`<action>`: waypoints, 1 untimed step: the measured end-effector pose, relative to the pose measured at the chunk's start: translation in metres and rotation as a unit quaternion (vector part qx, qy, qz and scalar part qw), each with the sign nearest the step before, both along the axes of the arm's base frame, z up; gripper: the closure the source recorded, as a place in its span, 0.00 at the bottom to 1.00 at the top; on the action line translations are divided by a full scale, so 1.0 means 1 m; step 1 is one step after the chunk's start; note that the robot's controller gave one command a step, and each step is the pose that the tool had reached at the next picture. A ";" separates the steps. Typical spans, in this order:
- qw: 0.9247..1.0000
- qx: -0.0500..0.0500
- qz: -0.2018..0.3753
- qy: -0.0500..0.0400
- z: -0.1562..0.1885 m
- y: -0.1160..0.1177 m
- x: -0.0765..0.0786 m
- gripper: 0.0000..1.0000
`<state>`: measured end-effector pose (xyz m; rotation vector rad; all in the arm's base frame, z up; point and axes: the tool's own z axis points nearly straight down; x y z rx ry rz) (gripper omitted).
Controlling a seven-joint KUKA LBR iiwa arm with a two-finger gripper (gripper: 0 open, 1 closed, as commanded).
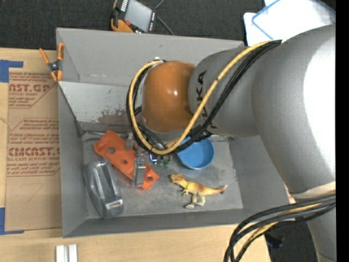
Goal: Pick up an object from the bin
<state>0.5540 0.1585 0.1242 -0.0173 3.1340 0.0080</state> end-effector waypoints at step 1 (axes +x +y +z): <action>0.991 -0.002 -0.132 0.009 -0.025 -0.043 -0.008 0.00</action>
Offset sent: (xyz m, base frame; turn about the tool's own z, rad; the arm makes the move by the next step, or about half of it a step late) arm -0.0142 -0.0172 -0.0542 0.3522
